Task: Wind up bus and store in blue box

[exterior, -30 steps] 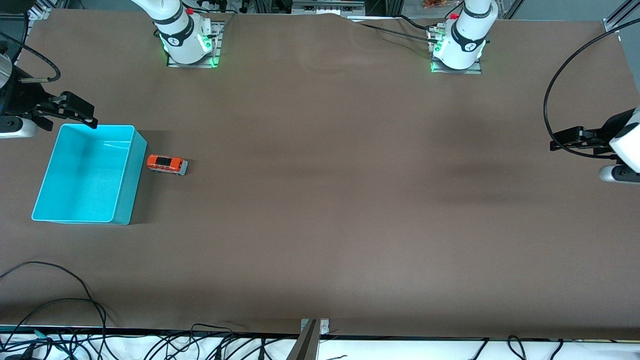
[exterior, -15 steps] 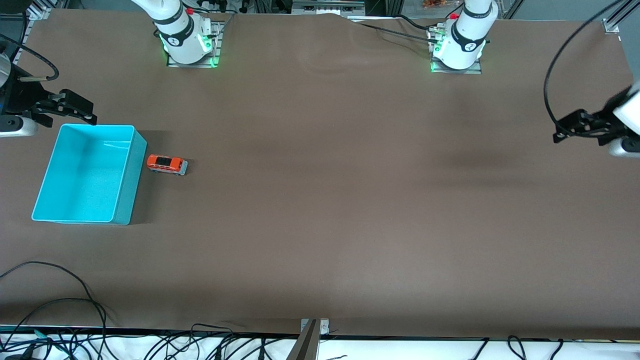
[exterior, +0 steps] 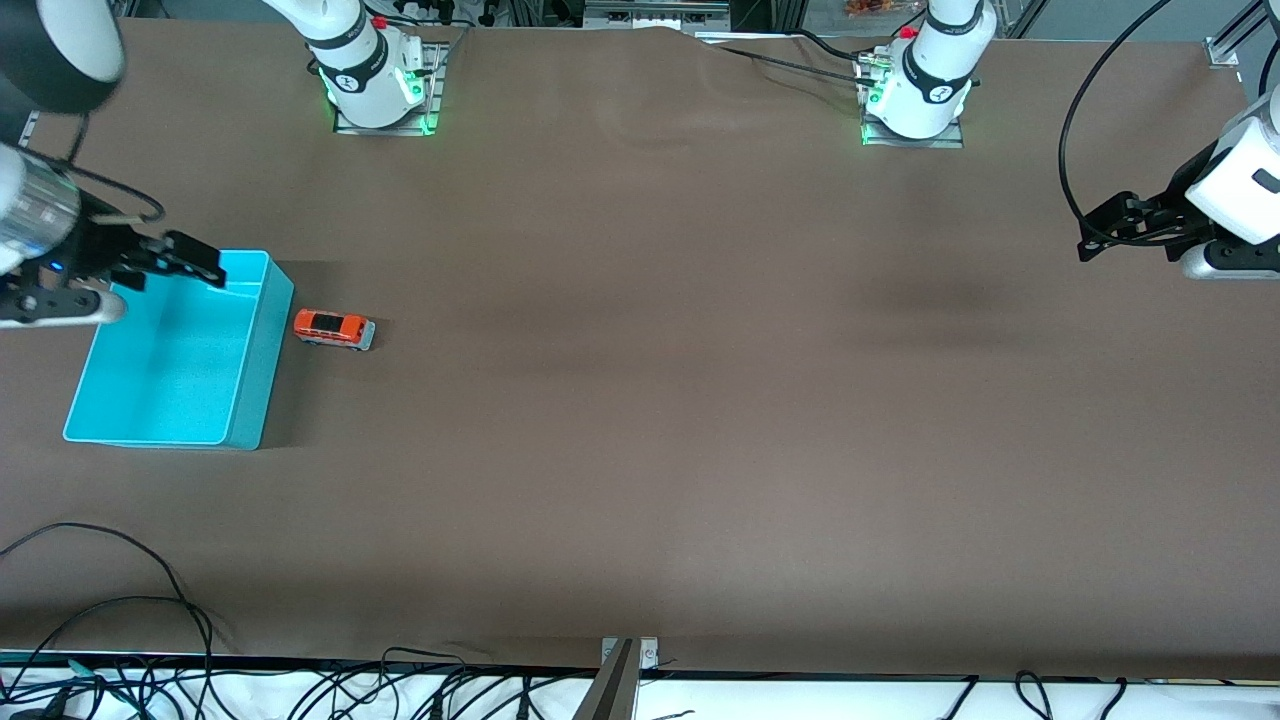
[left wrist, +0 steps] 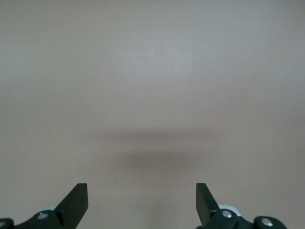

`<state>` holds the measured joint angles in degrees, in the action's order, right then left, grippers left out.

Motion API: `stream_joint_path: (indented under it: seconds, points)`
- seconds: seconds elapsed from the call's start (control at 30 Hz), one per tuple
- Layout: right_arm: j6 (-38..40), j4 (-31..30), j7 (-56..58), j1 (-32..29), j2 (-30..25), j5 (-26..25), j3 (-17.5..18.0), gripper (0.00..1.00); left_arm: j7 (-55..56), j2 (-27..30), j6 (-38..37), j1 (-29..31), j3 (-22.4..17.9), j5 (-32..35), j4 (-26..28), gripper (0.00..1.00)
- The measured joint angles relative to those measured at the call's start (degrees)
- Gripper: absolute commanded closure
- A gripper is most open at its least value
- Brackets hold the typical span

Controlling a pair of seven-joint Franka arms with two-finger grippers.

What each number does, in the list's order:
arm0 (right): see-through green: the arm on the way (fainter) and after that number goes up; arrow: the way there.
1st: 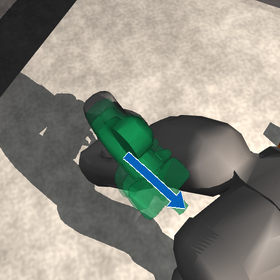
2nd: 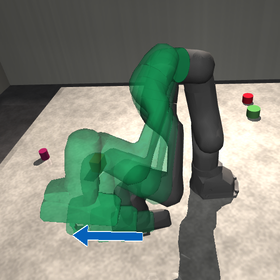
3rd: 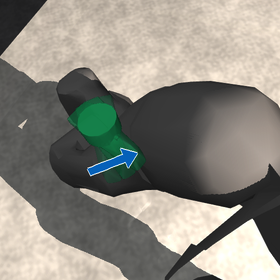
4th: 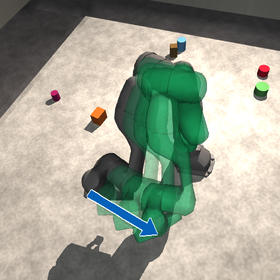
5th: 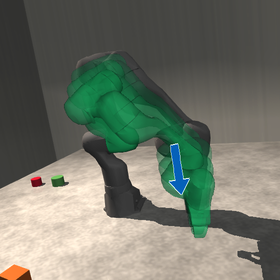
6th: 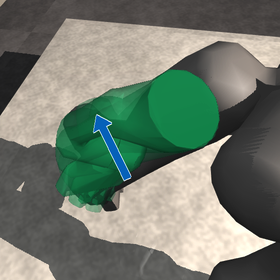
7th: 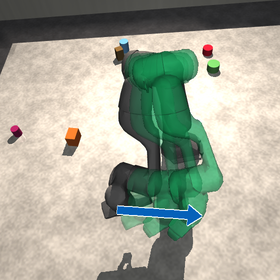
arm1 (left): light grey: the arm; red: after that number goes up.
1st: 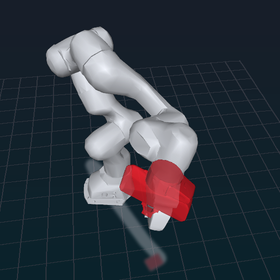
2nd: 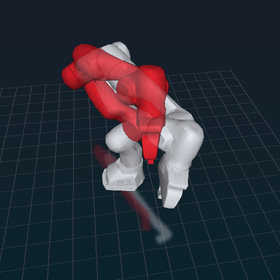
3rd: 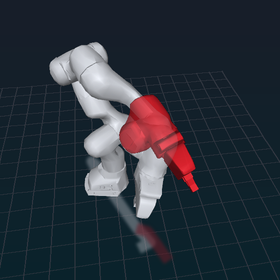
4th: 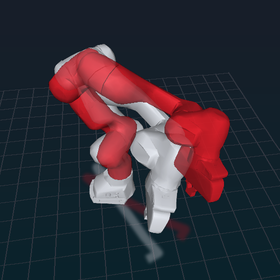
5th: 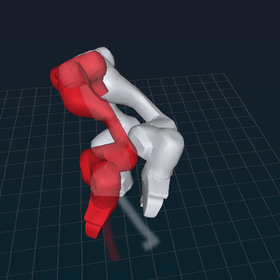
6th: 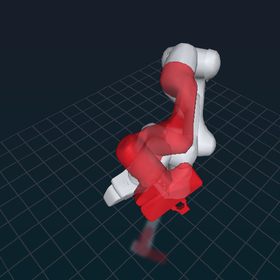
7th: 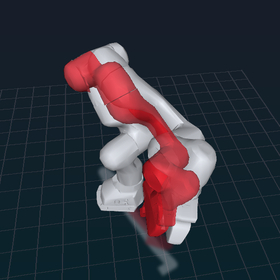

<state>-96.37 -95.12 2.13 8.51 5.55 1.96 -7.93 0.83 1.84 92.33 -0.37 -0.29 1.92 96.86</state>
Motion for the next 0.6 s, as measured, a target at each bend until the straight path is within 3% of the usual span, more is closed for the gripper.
stream_joint_path:
  seconds: [0.27, 0.6]
  points:
    - [-8.61, -10.48, -0.01, 0.12, -0.01, 0.06, 0.75, 0.0, 0.08, -0.09, -0.04, 0.01, -0.4, 0.0, 0.0, 0.0]
    - [-17.51, -18.6, -0.05, 0.21, -0.2, 0.1, 1.42, 0.0, 0.13, -0.13, -0.08, 0.01, -0.41, 0.0, 0.0, 0.0]
